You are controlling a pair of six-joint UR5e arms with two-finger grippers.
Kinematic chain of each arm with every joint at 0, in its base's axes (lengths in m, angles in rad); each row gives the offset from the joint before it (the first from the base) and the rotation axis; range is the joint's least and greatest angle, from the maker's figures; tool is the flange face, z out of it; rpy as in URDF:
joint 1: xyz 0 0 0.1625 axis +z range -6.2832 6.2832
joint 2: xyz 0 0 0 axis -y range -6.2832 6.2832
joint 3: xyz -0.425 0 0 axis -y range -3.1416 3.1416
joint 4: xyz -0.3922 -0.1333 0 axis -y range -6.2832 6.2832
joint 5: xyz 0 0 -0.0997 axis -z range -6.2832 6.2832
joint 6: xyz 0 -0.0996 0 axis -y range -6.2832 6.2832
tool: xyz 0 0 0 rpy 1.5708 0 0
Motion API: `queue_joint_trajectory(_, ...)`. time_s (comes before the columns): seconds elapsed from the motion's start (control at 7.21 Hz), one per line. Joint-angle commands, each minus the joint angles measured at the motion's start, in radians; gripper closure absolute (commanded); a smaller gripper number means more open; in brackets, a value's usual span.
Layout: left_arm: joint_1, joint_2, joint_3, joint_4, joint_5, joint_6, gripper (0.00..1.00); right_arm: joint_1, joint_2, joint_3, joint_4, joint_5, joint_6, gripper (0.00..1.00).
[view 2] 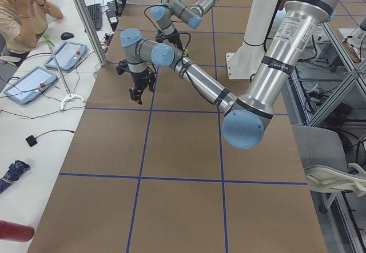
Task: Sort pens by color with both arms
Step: 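Grasp the red-capped white marker with the right gripper and lift it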
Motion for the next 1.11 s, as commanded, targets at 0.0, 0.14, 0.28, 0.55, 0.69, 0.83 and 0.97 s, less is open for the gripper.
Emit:
queue_joint_trajectory(0.0,0.0,0.002,0.001,0.0,-0.016,0.0,0.01,0.02,0.001,0.096,-0.07,-0.011,0.001,1.0)
queue_joint_trajectory(0.14,0.0,0.002,0.001,0.0,-0.016,-0.002,0.01,0.035,0.001,0.152,-0.119,-0.023,0.002,1.0)
queue_joint_trajectory(0.28,0.002,0.002,0.003,0.0,-0.028,-0.002,0.01,0.042,0.002,0.226,-0.168,-0.069,0.001,1.0)
queue_joint_trajectory(0.55,0.002,0.002,0.001,0.0,-0.045,-0.003,0.01,0.057,0.002,0.347,-0.206,-0.168,0.002,1.0)
queue_joint_trajectory(0.69,0.003,0.002,0.001,0.0,-0.045,-0.003,0.01,0.066,0.002,0.357,-0.207,-0.227,0.004,1.0)
queue_joint_trajectory(0.83,0.003,0.0,0.001,0.0,-0.045,-0.006,0.01,0.072,-0.001,0.355,-0.206,-0.302,0.009,1.0)
queue_joint_trajectory(0.97,0.003,0.0,0.001,0.0,-0.045,-0.006,0.01,0.087,-0.007,0.352,-0.191,-0.345,0.012,1.0)
